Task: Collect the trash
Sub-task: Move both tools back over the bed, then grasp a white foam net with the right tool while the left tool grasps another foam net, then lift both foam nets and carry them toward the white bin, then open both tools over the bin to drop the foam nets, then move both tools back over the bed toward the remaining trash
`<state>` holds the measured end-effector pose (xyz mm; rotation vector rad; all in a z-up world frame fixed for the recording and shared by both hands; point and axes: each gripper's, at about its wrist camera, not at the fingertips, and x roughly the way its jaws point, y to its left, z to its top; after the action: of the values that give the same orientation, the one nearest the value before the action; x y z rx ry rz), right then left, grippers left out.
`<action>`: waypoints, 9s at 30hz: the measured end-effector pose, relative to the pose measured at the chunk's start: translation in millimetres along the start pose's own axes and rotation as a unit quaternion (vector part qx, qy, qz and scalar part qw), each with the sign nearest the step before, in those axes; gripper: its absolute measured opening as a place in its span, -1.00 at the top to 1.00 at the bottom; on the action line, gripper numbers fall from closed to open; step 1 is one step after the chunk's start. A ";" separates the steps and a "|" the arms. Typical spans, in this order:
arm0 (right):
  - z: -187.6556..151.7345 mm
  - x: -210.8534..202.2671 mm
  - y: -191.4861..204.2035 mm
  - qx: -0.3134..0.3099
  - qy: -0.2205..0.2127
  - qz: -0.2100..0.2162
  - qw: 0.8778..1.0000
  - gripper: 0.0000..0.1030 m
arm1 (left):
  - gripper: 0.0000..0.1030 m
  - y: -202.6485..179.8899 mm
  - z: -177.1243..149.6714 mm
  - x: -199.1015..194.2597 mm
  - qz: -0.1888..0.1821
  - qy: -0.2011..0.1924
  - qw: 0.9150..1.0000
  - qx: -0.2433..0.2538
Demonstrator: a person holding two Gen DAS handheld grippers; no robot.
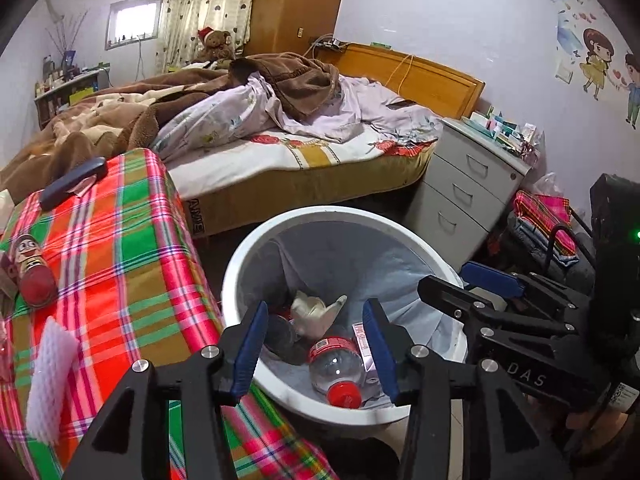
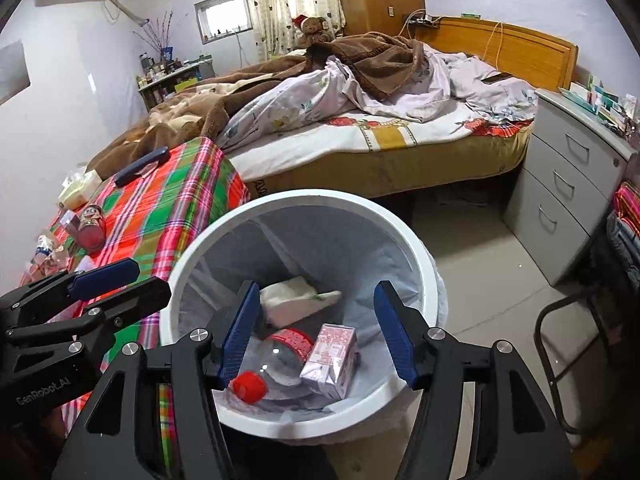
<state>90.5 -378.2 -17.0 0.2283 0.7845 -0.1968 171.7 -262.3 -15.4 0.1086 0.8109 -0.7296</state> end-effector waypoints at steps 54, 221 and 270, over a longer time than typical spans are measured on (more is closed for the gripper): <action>-17.9 36.5 211.4 -0.090 0.059 0.147 0.983 -0.19 | -0.07 274.6 -105.5 -180.6 0.201 -0.080 0.956 -0.197; 10.9 16.8 9.0 -0.008 0.023 0.017 1.000 -0.07 | -0.01 34.4 6.3 3.0 -0.003 0.007 1.000 -0.025; 40.5 52.8 239.4 -0.213 0.027 0.169 0.962 -0.20 | -0.14 321.4 -48.4 -165.9 0.216 -0.078 0.949 -0.216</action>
<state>216.4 -165.0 4.0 -0.0436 0.8099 0.3029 268.0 88.8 8.4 -0.1626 0.7434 -0.1345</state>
